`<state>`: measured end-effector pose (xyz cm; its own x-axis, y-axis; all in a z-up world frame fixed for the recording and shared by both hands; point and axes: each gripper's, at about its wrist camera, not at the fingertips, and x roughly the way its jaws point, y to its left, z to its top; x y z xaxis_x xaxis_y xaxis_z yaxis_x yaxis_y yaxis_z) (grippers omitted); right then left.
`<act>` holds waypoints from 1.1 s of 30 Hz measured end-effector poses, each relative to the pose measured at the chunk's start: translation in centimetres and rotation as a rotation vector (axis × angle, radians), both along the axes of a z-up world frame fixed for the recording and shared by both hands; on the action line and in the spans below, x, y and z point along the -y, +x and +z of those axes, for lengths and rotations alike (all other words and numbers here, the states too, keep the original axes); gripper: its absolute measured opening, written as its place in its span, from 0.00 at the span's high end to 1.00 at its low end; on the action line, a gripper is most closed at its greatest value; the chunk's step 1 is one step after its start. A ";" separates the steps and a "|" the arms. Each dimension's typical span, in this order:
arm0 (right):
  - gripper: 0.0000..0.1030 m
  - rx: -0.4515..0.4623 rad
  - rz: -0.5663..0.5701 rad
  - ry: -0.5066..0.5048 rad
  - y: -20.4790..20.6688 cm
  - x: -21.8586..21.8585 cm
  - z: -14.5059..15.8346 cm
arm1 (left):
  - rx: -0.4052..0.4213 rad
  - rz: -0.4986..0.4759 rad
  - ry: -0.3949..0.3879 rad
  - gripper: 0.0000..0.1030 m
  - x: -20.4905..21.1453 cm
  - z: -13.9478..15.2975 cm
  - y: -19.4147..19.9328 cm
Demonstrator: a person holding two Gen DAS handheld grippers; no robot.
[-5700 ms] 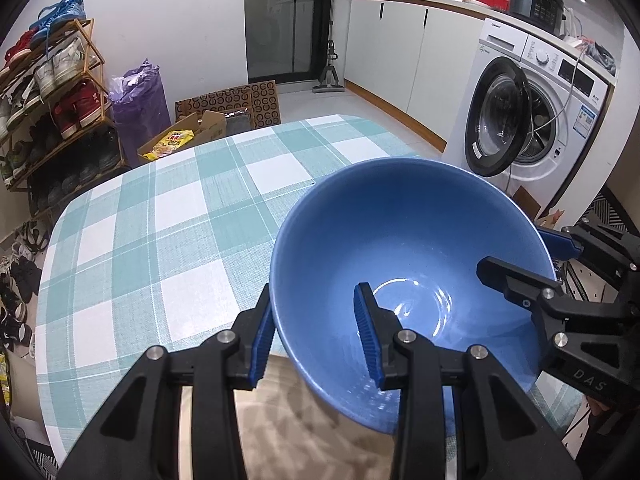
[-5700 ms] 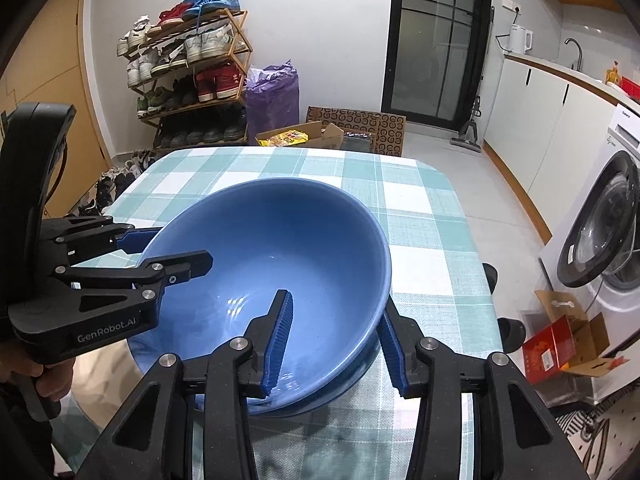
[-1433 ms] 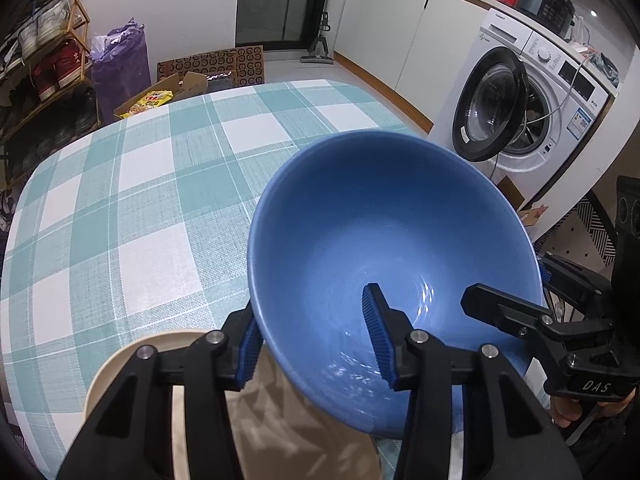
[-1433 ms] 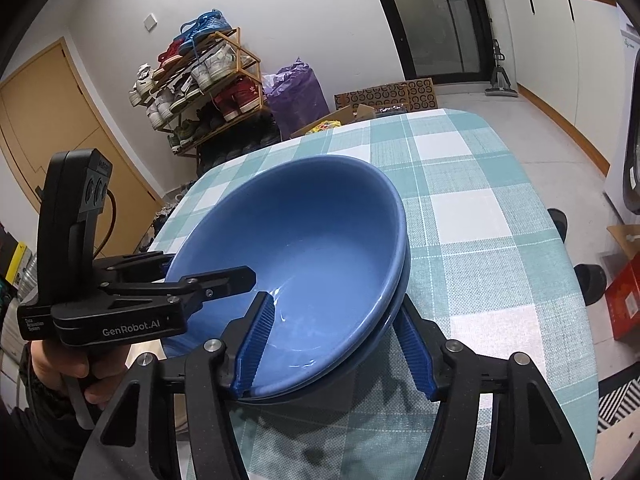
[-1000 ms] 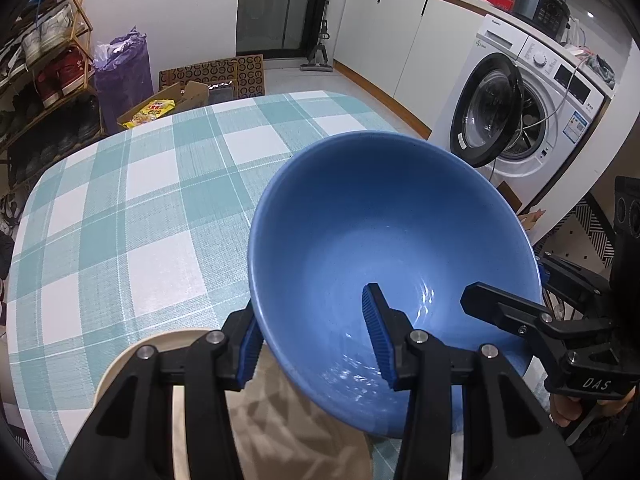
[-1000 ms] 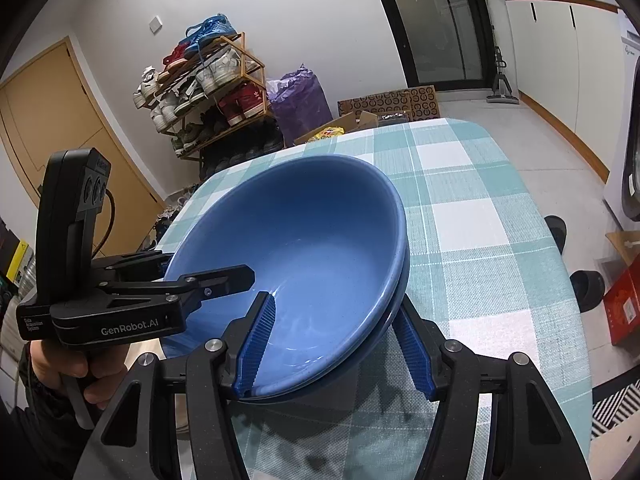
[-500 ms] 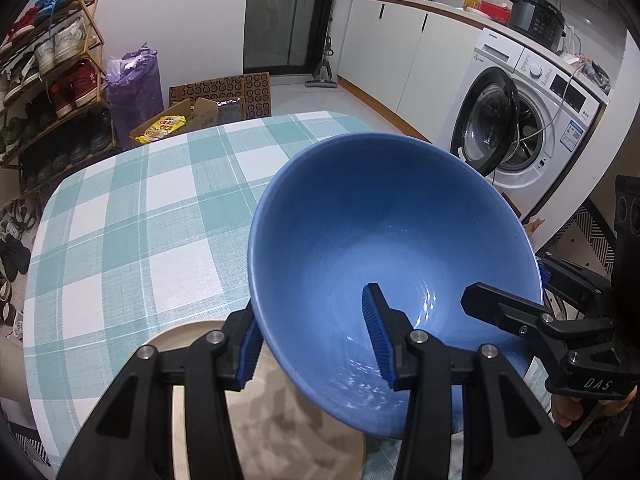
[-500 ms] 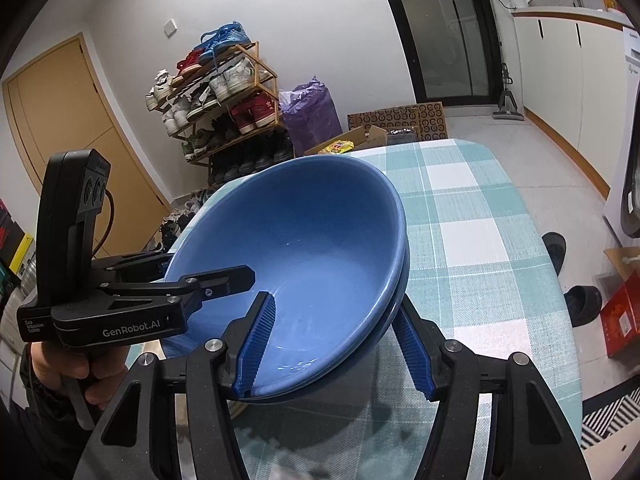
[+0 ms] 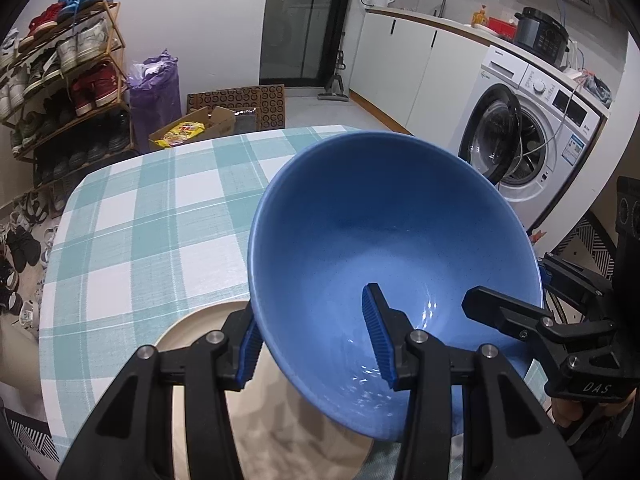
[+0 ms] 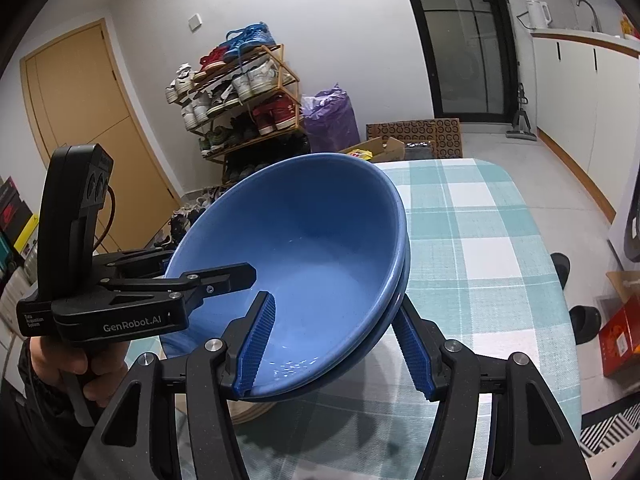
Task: Organize plates and bowls
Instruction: 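Lift the nested bowls with both grippers and carry them over the cream plates, then lower the nested bowls onto the cream plate stack and open both grippers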
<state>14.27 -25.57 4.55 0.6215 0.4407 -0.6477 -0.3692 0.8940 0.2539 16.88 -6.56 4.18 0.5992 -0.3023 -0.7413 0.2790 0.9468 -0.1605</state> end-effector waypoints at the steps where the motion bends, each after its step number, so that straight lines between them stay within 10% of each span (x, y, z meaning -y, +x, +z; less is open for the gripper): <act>1: 0.40 0.001 0.007 0.000 -0.1 -0.3 0.1 | 0.000 0.004 -0.001 0.55 -0.2 0.0 -0.1; 33: 0.40 -0.051 0.186 -0.050 -1.7 -10.8 -0.6 | 0.011 0.207 -0.013 0.55 -9.6 -1.5 -5.2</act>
